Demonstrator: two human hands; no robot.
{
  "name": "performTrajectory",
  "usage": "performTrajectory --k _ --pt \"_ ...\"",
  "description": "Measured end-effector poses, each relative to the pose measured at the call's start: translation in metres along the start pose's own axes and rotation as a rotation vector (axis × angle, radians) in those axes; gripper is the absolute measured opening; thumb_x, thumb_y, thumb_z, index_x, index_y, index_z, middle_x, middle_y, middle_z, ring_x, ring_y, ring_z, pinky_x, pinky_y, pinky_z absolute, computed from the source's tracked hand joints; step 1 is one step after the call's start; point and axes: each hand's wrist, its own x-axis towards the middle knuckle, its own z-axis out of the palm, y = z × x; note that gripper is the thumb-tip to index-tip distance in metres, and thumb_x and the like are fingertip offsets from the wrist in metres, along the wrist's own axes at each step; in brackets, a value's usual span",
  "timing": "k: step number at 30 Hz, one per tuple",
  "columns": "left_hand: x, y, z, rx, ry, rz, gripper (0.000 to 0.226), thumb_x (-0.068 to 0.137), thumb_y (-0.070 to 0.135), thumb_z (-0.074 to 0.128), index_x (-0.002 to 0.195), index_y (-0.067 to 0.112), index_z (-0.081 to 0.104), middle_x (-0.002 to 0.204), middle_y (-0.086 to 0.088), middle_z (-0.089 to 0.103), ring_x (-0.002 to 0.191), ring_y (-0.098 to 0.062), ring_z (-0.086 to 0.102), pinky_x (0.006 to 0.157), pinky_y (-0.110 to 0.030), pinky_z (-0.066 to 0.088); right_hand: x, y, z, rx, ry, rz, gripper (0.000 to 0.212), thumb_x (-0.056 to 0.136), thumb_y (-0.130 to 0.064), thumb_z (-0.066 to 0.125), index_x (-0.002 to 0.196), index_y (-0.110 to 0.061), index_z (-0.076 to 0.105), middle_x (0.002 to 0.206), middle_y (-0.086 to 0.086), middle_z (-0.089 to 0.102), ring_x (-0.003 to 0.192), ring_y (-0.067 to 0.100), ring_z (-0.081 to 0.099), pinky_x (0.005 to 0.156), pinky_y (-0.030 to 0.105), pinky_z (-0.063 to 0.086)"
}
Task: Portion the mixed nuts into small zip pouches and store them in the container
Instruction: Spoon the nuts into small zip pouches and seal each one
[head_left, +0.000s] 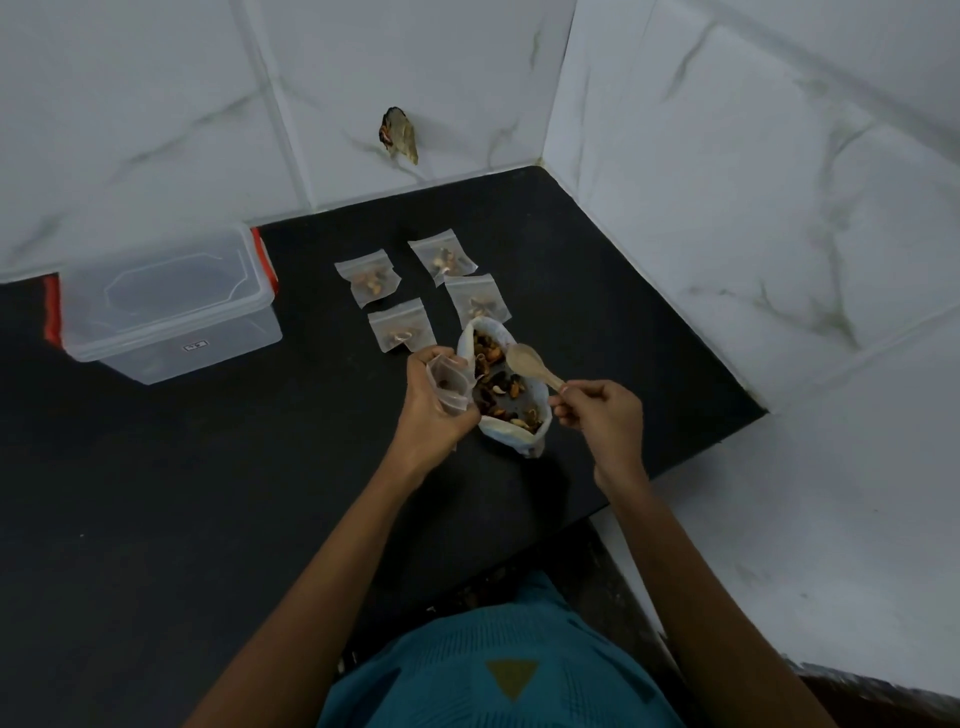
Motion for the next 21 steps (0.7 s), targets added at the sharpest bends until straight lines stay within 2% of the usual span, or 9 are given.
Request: performTrajectory --k 2,4,7,11,14,17,21 --pt "-0.001 -0.001 -0.001 0.017 0.008 0.014 0.059 0.077 -0.009 0.06 0.116 0.024 0.029 0.122 -0.004 0.041 0.097 -0.001 0.046 0.065 -0.001 0.043 0.007 0.01 0.008 -0.139 0.0 -0.046 0.003 0.083 -0.003 0.06 0.084 -0.005 0.062 0.068 0.004 0.065 0.061 0.011 0.062 0.056 0.017 0.05" --pt "-0.002 -0.003 -0.002 0.028 0.017 0.031 0.06 0.077 -0.008 0.061 0.116 0.023 0.029 0.123 -0.006 0.042 0.099 -0.001 0.047 0.071 -0.001 0.042 0.011 0.016 0.017 -0.262 -0.005 -0.107 0.009 0.082 -0.005 0.061 0.077 -0.013 0.06 0.069 -0.002 0.063 0.065 0.009 0.061 0.055 0.013 0.047" --pt "-0.003 -0.006 -0.001 0.043 0.038 0.064 0.06 0.076 -0.007 0.064 0.116 0.022 0.029 0.122 -0.009 0.044 0.099 -0.001 0.048 0.077 -0.002 0.041 0.012 0.022 0.027 -0.39 -0.018 -0.158 0.005 0.084 -0.009 0.061 0.081 -0.012 0.059 0.073 -0.006 0.057 0.066 0.004 0.057 0.053 0.011 0.044" --pt "-0.004 -0.007 -0.002 0.058 0.054 0.08 0.059 0.075 -0.007 0.064 0.115 0.02 0.03 0.121 -0.008 0.044 0.098 0.003 0.047 0.08 -0.007 0.044 0.015 0.034 0.032 -0.452 -0.017 -0.2 0.009 0.082 -0.007 0.061 0.075 -0.011 0.056 0.083 0.005 0.057 0.07 0.009 0.054 0.057 0.014 0.042" --pt "-0.004 -0.008 -0.003 0.049 0.049 0.069 0.06 0.075 -0.007 0.064 0.116 0.02 0.03 0.12 -0.005 0.044 0.101 0.002 0.047 0.08 -0.003 0.041 0.018 0.039 0.03 -0.53 -0.033 -0.217 0.013 0.082 -0.008 0.062 0.074 -0.014 0.054 0.087 0.004 0.056 0.073 0.009 0.054 0.059 0.017 0.046" --pt "-0.005 -0.008 -0.002 0.05 0.042 0.064 0.06 0.075 -0.007 0.065 0.117 0.02 0.03 0.12 -0.002 0.044 0.1 0.003 0.047 0.082 -0.009 0.043 0.022 0.041 0.03 -0.61 -0.022 -0.263 0.008 0.082 -0.009 0.063 0.077 -0.01 0.058 0.088 0.003 0.054 0.077 0.011 0.055 0.062 0.018 0.047" --pt "-0.005 -0.007 0.001 0.055 0.027 0.095 0.058 0.075 -0.01 0.063 0.114 0.02 0.03 0.116 -0.005 0.045 0.091 0.017 0.047 0.076 -0.001 0.04 0.022 0.041 0.03 -0.636 -0.015 -0.251 0.008 0.082 -0.013 0.066 0.083 -0.009 0.06 0.093 0.006 0.055 0.083 0.014 0.057 0.071 0.029 0.052"
